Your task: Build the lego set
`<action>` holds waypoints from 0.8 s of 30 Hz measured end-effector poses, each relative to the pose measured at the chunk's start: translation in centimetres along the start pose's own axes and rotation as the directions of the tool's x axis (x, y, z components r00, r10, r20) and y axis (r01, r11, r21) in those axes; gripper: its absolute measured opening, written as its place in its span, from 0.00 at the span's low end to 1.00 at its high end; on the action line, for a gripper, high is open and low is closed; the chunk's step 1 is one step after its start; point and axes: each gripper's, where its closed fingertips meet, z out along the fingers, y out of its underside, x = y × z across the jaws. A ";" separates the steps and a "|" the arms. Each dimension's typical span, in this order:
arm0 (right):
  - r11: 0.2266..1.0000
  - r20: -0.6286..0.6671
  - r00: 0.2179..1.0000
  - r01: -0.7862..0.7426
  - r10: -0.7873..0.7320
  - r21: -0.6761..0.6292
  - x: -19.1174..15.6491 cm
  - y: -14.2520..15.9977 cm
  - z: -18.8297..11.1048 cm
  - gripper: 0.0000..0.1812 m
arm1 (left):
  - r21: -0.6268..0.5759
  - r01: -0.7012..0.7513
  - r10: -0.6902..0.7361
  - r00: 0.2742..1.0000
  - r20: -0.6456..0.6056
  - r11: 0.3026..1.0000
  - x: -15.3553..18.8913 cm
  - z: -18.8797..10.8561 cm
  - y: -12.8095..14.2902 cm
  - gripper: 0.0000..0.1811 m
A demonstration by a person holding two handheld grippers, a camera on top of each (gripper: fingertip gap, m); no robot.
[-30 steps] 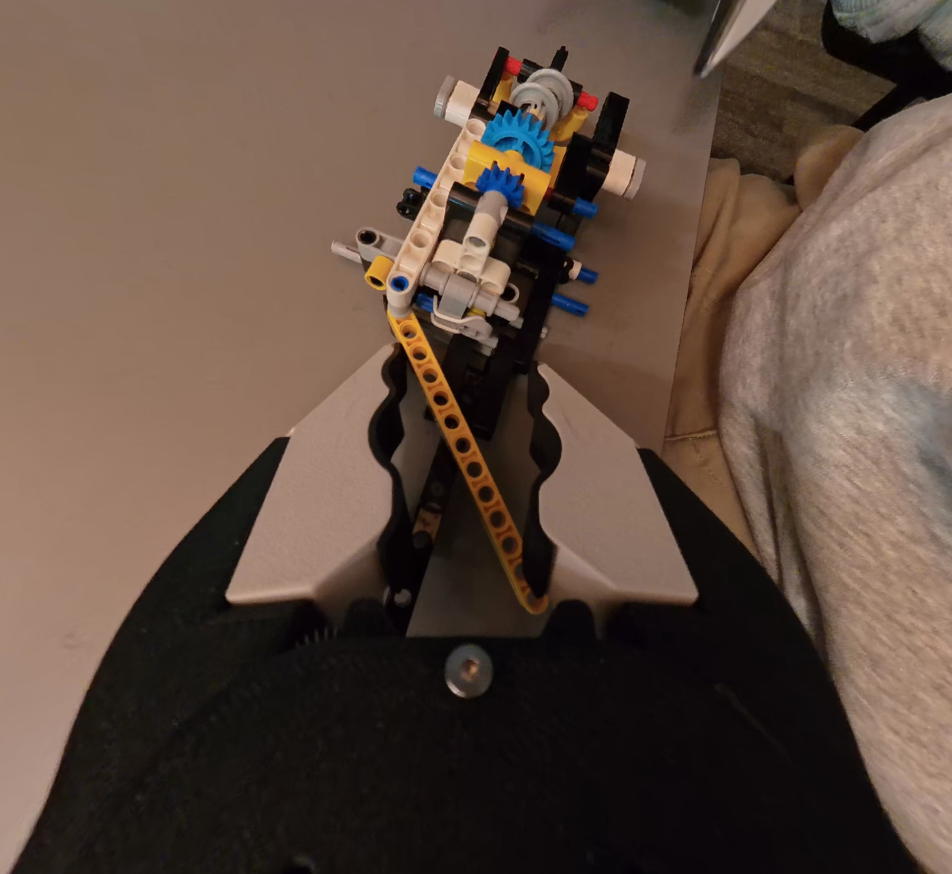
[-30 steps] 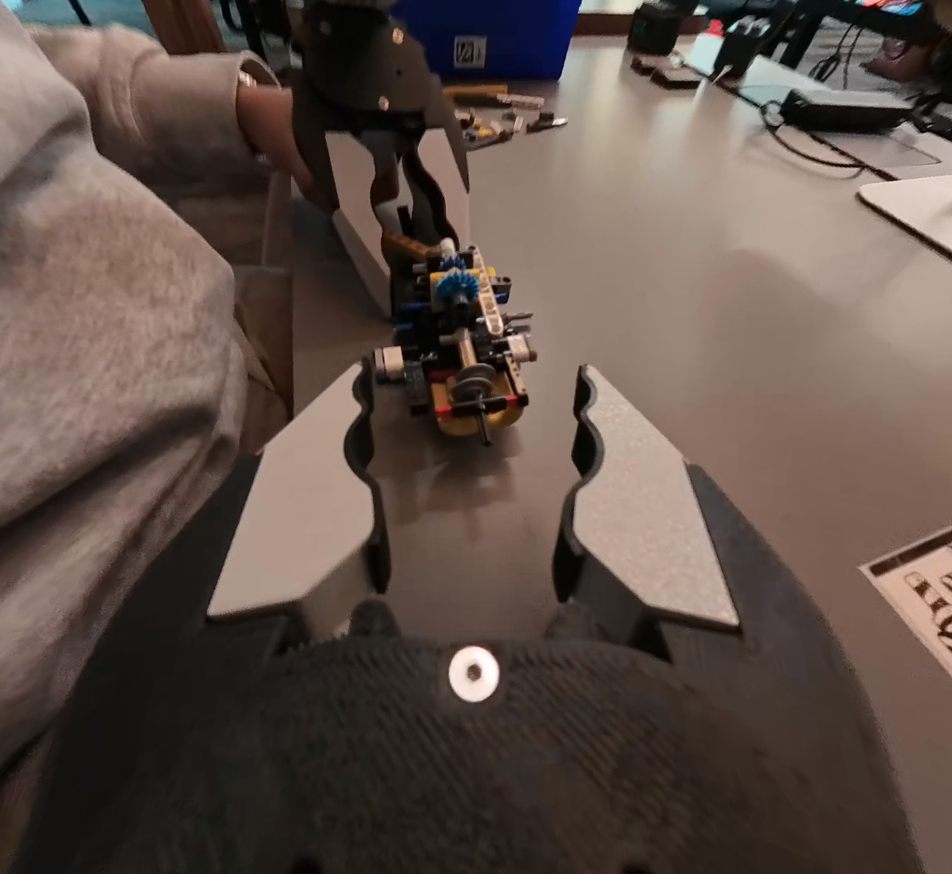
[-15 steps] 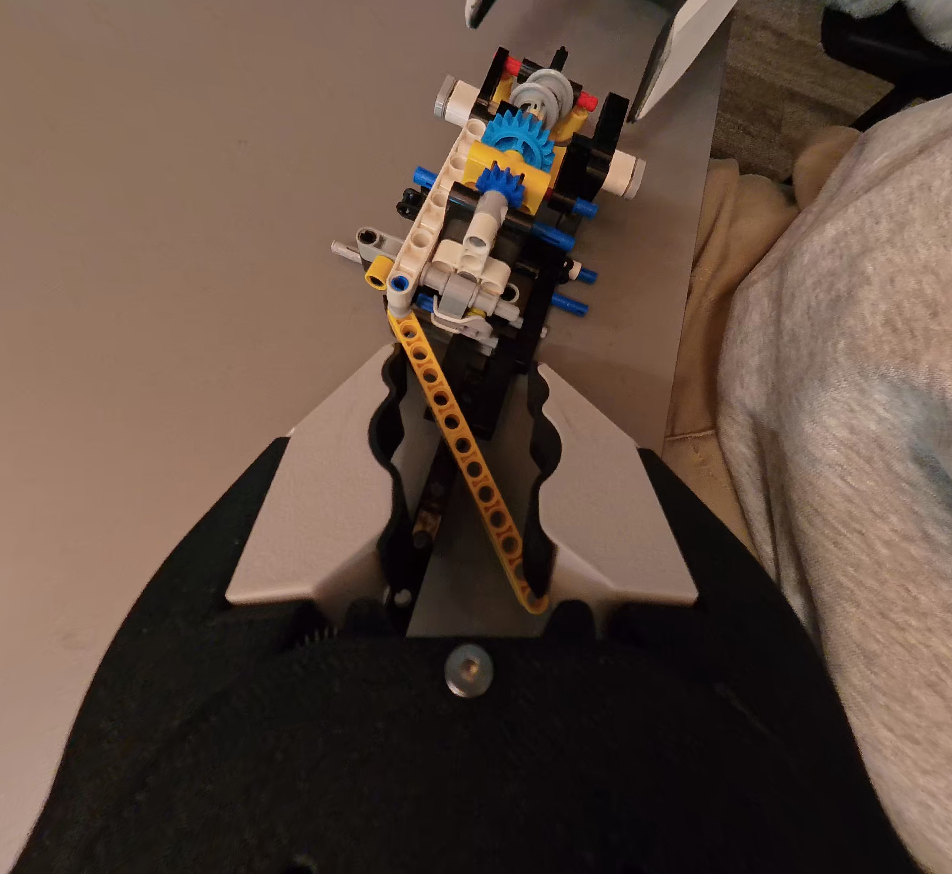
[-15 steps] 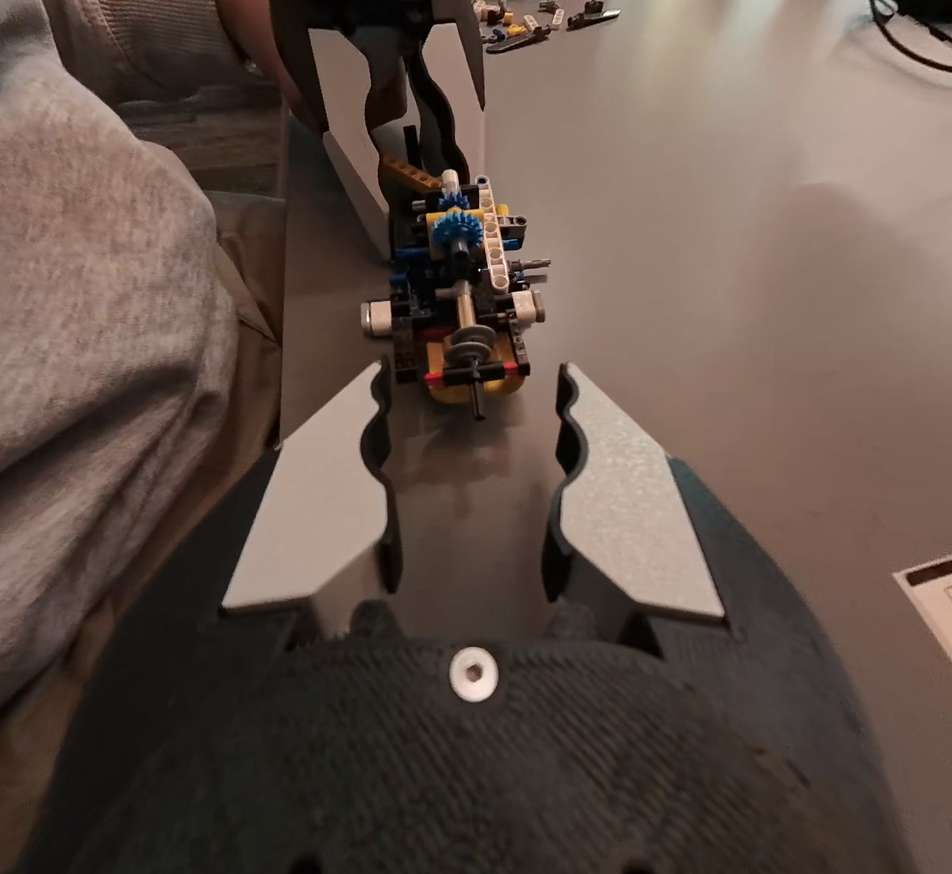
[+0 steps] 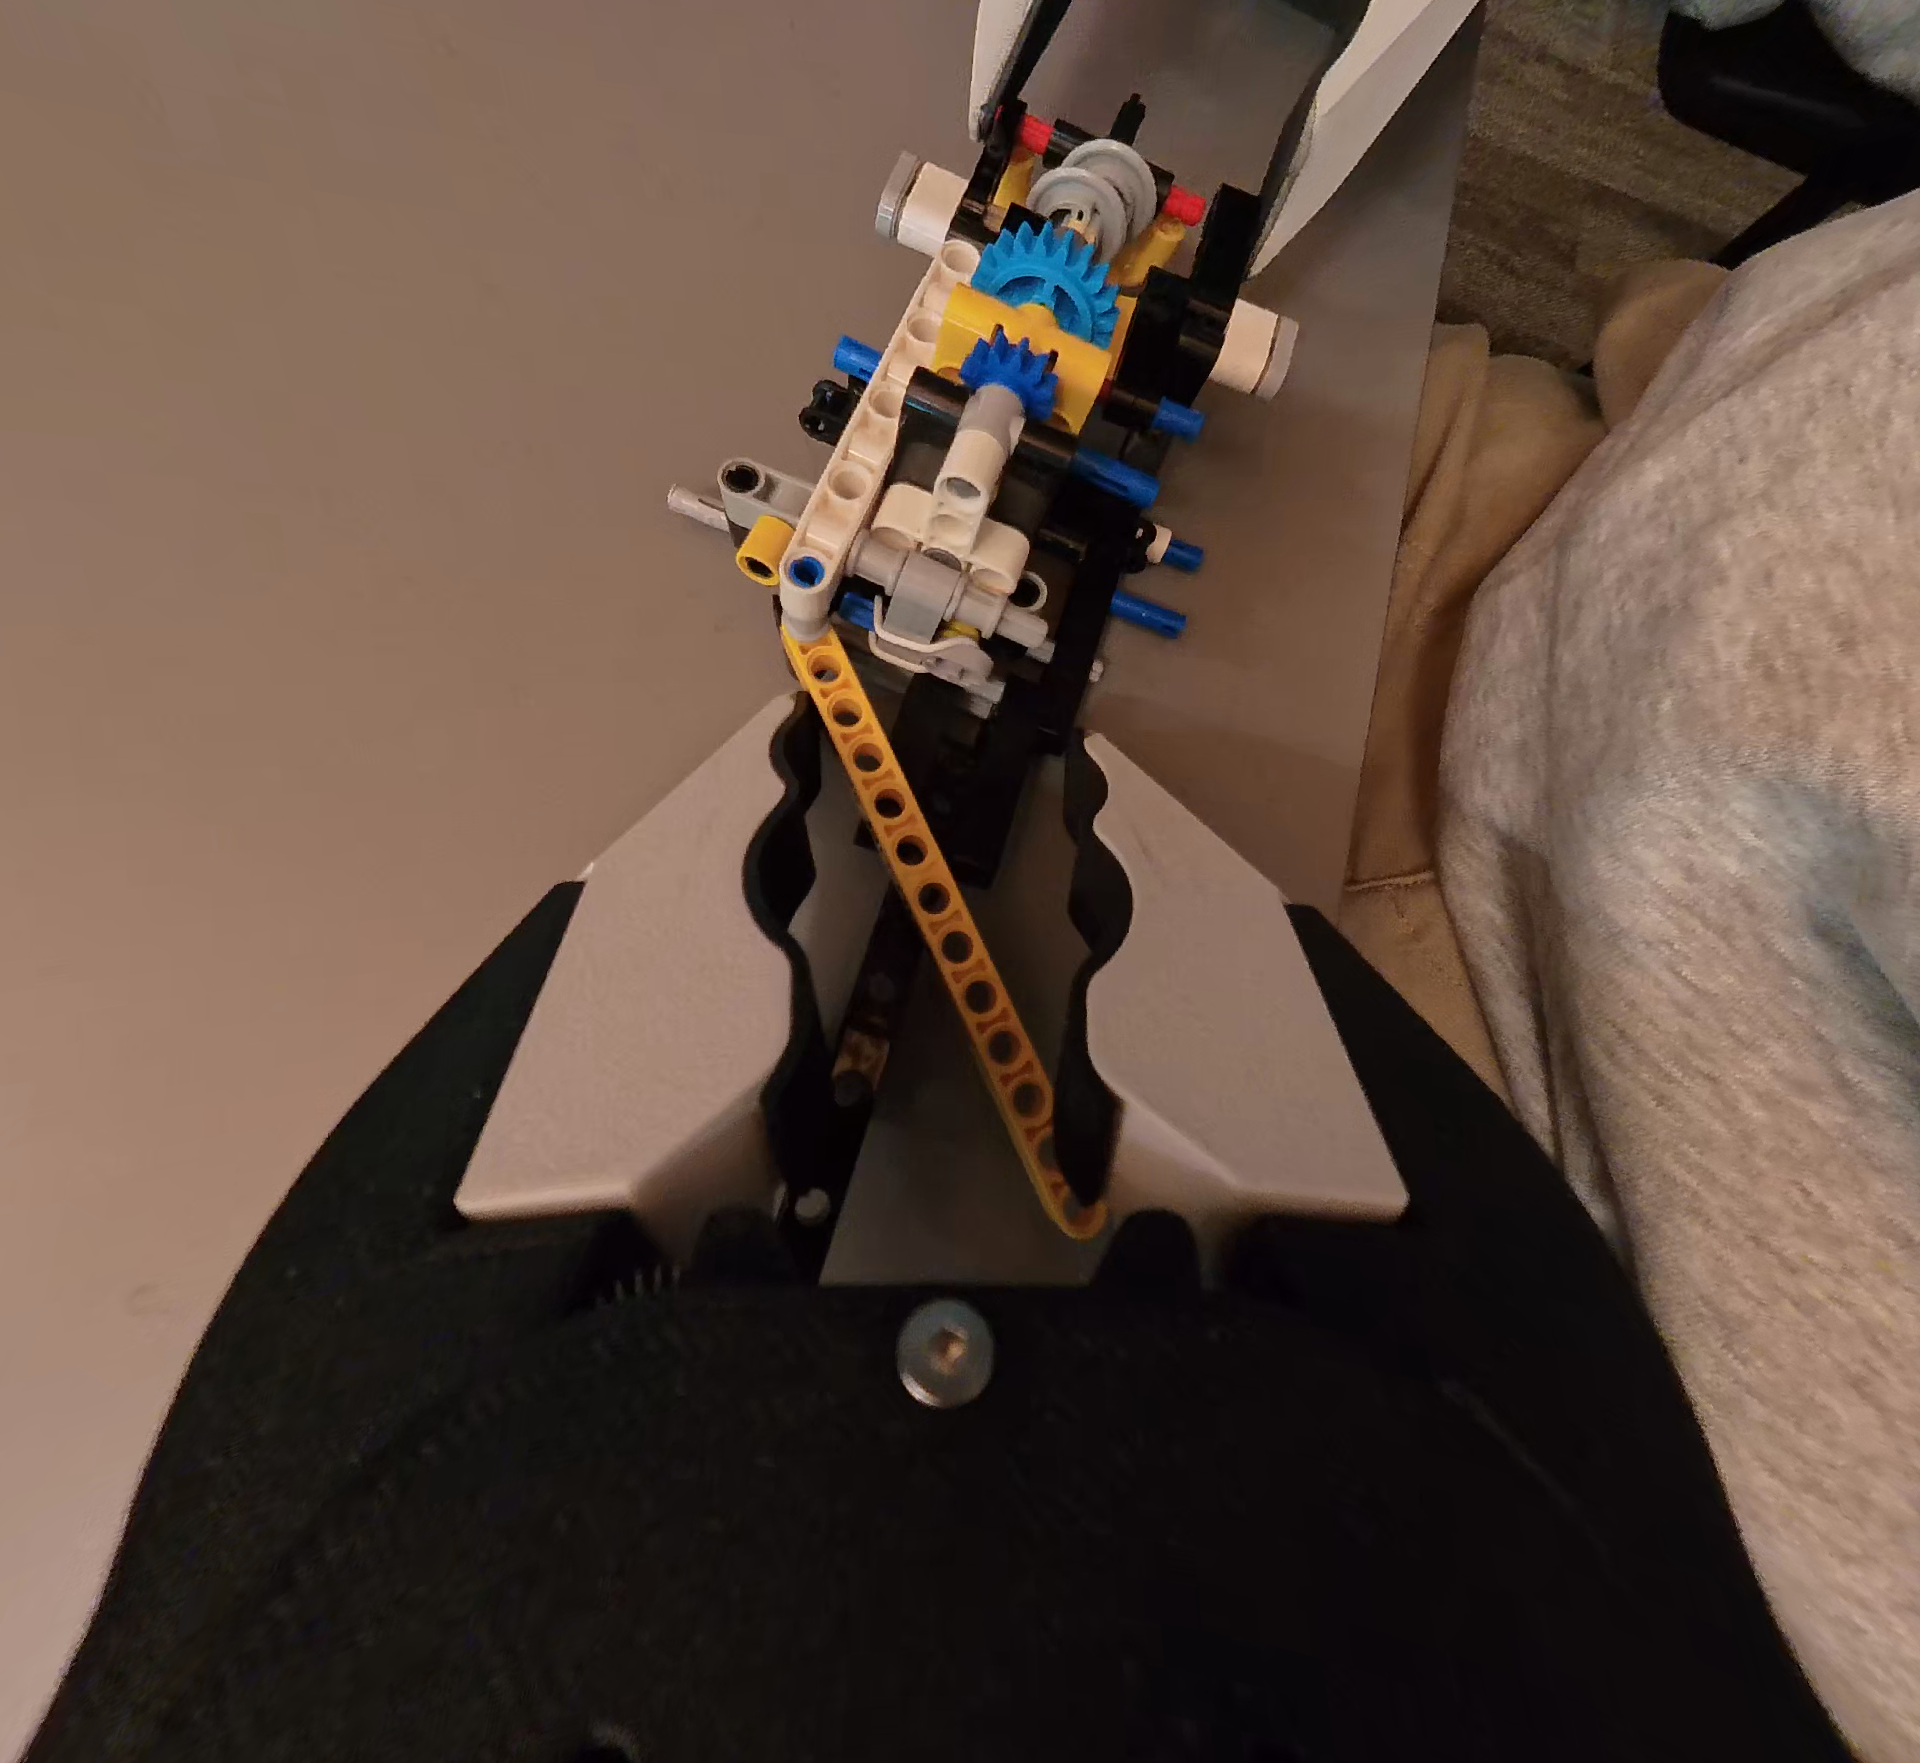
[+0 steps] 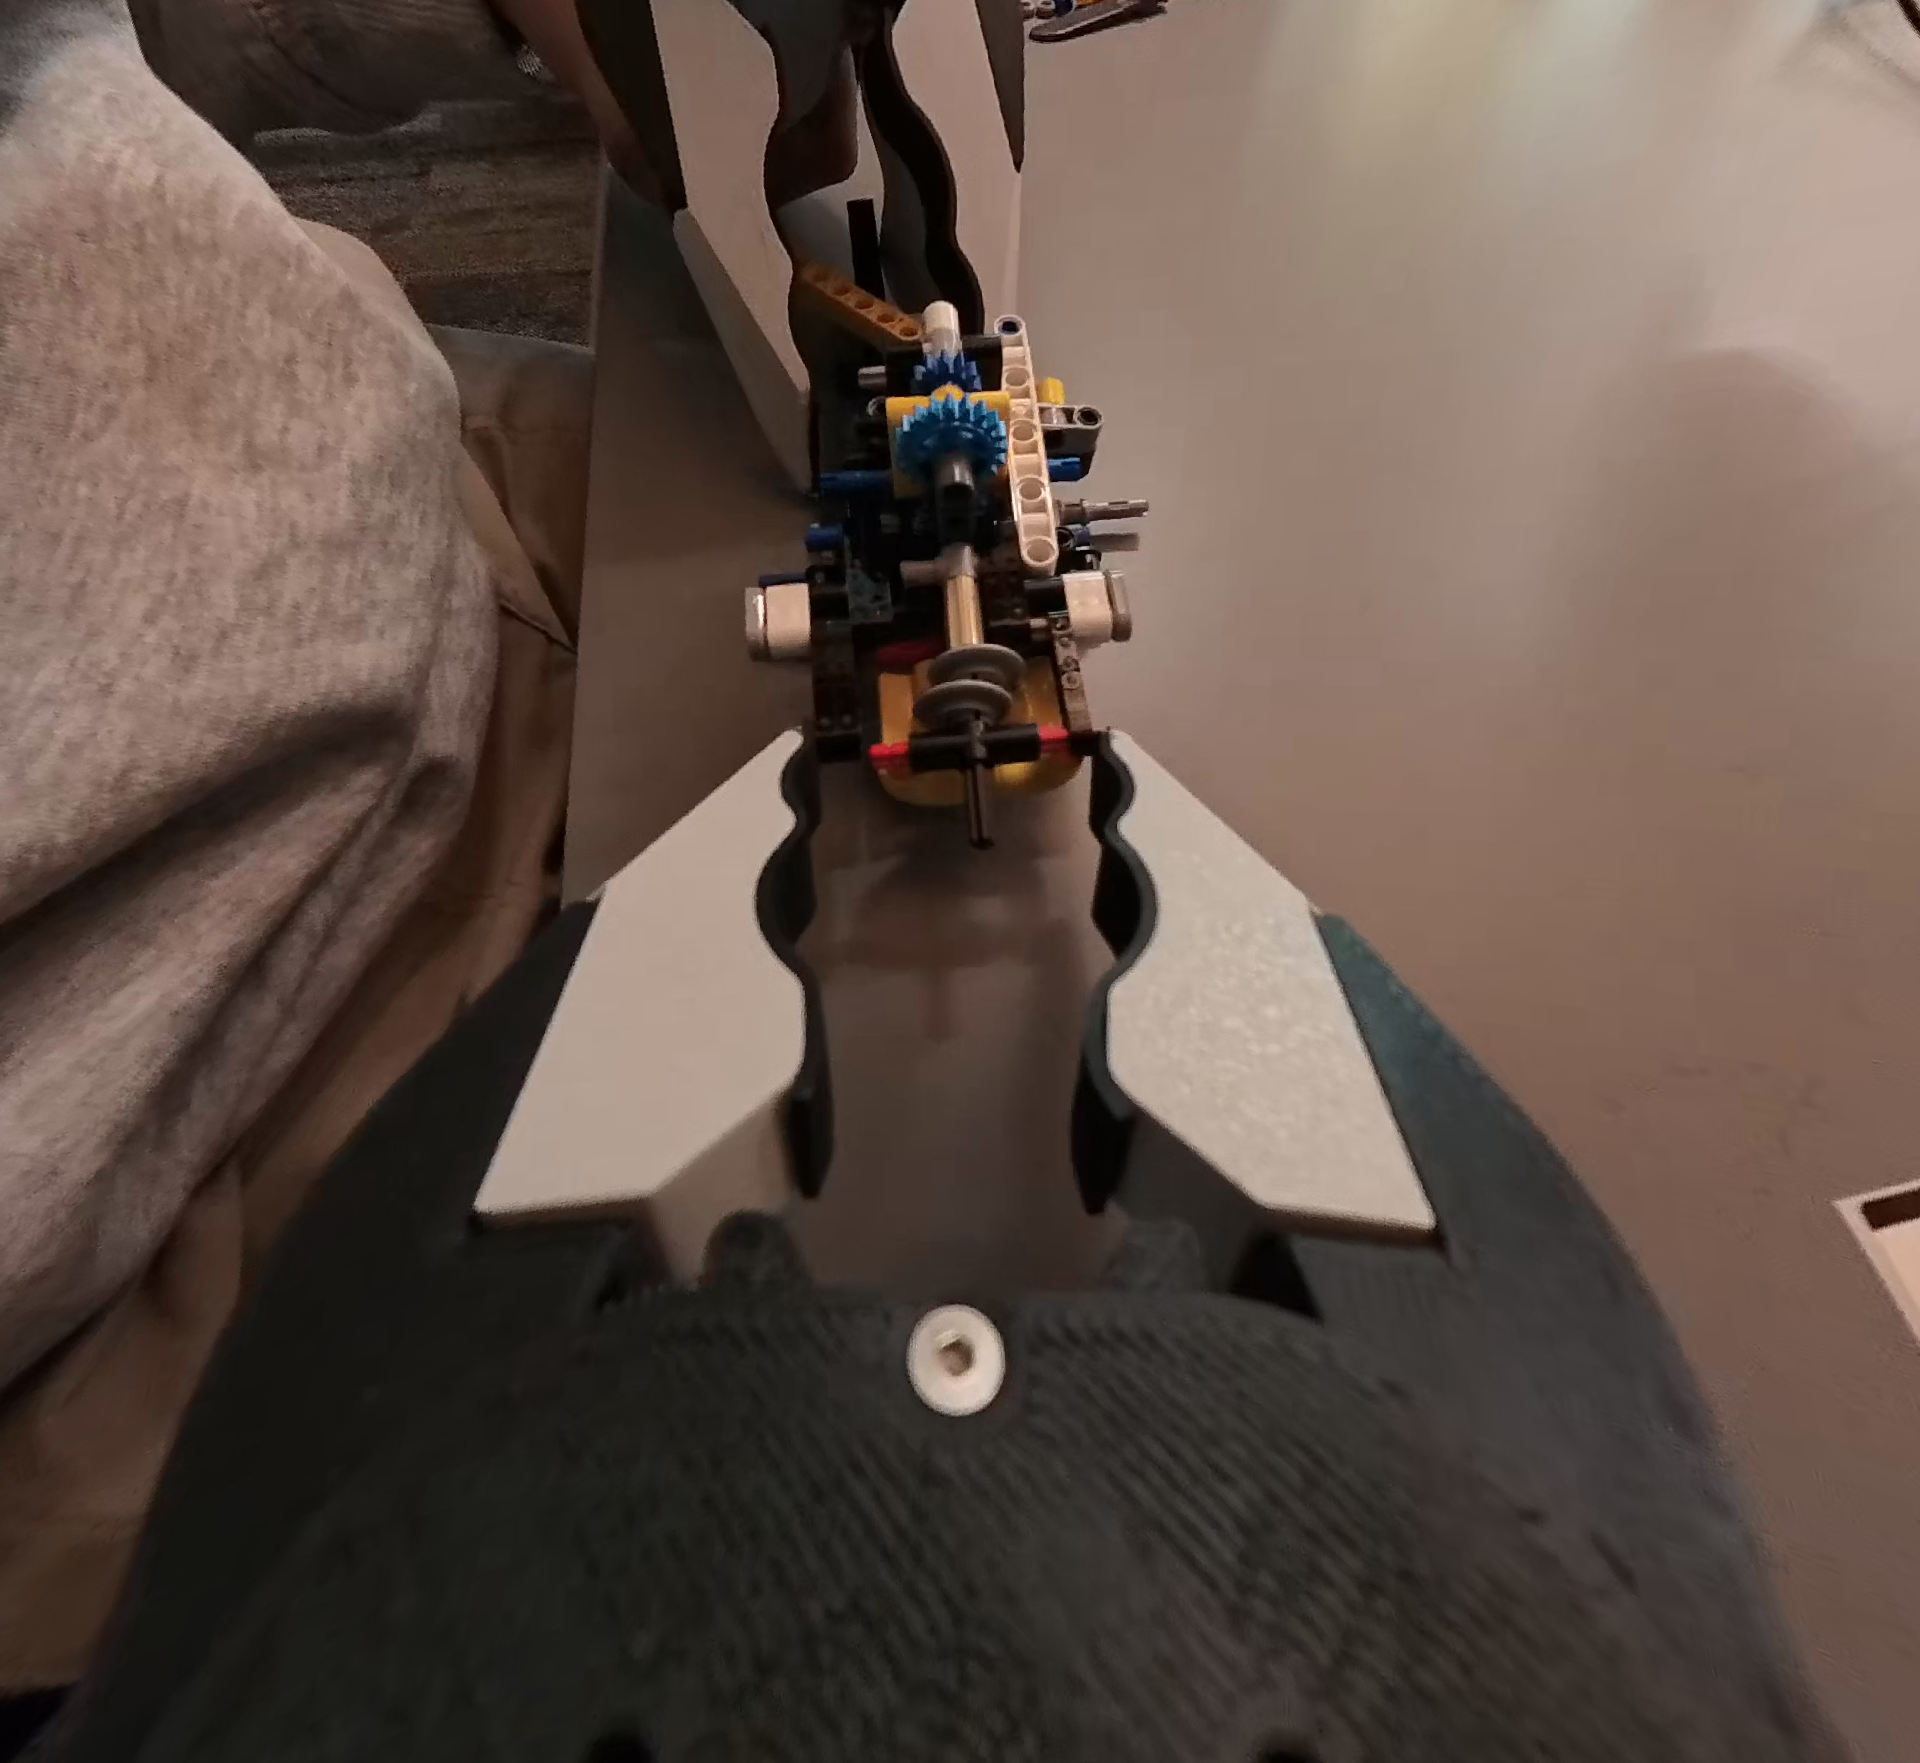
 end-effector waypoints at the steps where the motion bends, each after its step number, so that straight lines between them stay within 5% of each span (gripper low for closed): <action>1: 1.000 0.000 1.000 0.000 0.000 0.000 0.0 0.0 0.0 0.28 | 0.000 0.000 0.000 1.000 0.000 1.000 0.0 0.0 0.0 0.25; 24: 1.000 -0.025 1.000 -0.012 0.012 0.001 0.3 0.1 -0.3 0.33 | -0.003 -0.011 0.011 1.000 0.009 1.000 0.0 0.0 0.1 0.26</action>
